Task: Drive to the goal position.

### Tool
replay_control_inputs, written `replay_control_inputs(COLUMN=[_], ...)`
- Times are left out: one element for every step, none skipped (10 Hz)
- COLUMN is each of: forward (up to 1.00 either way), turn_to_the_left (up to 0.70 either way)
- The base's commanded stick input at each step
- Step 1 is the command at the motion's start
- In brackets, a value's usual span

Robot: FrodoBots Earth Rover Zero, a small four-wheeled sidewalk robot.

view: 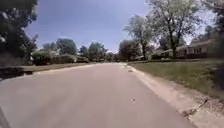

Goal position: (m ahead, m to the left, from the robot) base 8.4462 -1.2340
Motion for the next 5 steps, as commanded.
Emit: replay_control_inputs(forward=[0.70,0.70,0.70,0.70,0.70], turn_to_the_left=[0.00,0.00,0.00,0.00,0.00])
